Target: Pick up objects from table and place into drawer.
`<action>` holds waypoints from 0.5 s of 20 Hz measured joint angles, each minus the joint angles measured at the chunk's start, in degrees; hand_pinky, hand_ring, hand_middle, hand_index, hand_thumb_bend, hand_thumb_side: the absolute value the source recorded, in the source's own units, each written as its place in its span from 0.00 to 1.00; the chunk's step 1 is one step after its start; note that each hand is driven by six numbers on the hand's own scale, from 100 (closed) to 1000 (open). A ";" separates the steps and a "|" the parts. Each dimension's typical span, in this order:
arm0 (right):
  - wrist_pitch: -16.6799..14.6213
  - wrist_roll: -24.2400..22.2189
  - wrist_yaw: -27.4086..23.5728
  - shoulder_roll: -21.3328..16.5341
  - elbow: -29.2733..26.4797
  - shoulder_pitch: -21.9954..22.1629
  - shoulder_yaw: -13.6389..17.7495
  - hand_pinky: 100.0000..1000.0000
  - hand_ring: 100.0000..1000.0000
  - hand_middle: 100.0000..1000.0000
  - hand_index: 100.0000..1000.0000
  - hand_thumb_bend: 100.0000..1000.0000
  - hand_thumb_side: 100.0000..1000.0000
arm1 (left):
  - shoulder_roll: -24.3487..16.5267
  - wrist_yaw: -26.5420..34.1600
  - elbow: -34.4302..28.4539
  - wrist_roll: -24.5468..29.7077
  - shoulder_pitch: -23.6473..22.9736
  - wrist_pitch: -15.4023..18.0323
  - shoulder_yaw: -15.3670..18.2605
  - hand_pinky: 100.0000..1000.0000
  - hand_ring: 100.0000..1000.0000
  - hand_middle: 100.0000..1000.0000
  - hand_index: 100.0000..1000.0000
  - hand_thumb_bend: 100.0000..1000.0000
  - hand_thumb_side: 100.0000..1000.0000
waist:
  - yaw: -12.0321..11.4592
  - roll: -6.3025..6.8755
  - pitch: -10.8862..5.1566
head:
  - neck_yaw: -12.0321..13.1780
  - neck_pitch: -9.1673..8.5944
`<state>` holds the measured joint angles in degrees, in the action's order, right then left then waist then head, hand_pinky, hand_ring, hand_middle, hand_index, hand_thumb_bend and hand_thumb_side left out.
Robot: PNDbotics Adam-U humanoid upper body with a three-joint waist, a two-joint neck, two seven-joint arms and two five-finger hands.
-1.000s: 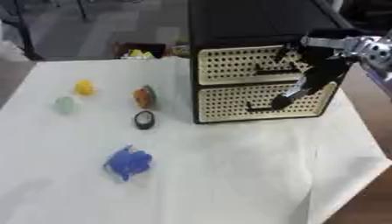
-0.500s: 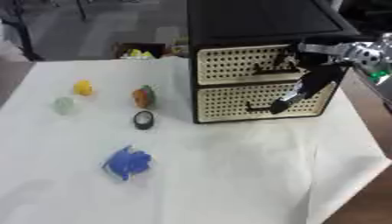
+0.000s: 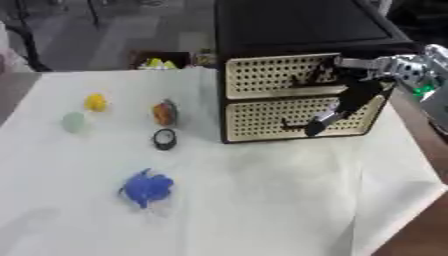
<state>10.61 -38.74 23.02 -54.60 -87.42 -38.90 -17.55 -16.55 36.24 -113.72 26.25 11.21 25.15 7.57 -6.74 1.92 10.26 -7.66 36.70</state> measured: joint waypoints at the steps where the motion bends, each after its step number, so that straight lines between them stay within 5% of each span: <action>1: -0.05 -0.09 0.16 0.00 0.15 -0.05 -0.08 0.00 0.00 0.00 0.83 1.00 0.49 | 0.00 0.00 0.00 0.00 0.00 0.00 0.00 0.68 0.73 0.72 0.80 0.00 0.79 | -0.01 -0.03 -0.02 | 0.00 0.00; 10: -1.23 -0.40 3.59 -0.04 0.50 0.06 -0.45 0.00 0.00 0.00 0.78 1.00 0.50 | 0.00 0.01 0.00 -0.03 0.01 -0.05 0.00 0.68 0.73 0.72 0.80 0.00 0.79 | -0.04 -0.26 -0.14 | 0.00 0.00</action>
<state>9.38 -39.14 26.61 -54.64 -86.92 -38.84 -18.00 -16.55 36.25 -113.72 26.22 11.22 25.10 7.58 -6.78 1.66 10.12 -7.66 36.70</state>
